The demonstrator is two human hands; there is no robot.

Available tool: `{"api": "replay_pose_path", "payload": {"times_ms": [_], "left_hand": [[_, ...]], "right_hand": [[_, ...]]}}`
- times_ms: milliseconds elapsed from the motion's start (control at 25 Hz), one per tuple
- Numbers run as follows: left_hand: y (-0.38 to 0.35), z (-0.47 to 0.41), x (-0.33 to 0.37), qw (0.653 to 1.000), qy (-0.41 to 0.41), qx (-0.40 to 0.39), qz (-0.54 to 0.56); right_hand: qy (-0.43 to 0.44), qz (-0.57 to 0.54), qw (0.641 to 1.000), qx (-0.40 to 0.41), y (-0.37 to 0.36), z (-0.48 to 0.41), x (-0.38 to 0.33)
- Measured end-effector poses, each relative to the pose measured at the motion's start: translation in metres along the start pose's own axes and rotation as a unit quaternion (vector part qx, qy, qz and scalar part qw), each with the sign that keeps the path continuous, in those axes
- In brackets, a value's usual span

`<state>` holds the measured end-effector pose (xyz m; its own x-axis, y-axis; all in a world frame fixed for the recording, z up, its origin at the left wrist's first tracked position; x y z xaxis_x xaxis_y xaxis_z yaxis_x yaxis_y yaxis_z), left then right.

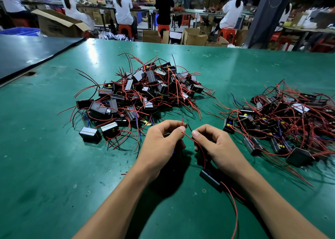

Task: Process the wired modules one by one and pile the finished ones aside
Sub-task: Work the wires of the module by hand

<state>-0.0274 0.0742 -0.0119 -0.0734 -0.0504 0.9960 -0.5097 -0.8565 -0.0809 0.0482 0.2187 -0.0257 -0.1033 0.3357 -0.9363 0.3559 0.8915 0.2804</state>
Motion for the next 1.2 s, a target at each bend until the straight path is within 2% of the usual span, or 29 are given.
{"api": "replay_pose_path", "payload": {"times_ms": [360, 680, 1200], "left_hand": [[0.001, -0.0015, -0.0013, 0.999, -0.021, 0.045, 0.001], [0.0038, -0.0015, -0.002, 0.999, -0.021, 0.039, 0.029], [0.0043, -0.0013, -0.0003, 0.998, -0.046, 0.047, 0.002]], "right_hand": [[0.027, 0.056, 0.998, 0.013, -0.0024, 0.0032, -0.0046], [0.031, 0.043, 0.998, 0.029, -0.0021, 0.004, -0.0067], [0.028, 0.026, 0.999, 0.035, -0.0036, 0.0027, -0.0063]]}}
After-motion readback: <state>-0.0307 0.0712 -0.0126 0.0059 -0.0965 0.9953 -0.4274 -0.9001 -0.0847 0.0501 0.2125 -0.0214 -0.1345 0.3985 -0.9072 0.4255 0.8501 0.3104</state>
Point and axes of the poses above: each hand's wrist, its own z-axis away from the middle knuckle, its own y-axis out of the back of the hand, x = y × z, the point moved 2 cm from there along -z, towards the middle knuckle, and after that the axes turned 5 degrees about y, right-handed, at the moved point
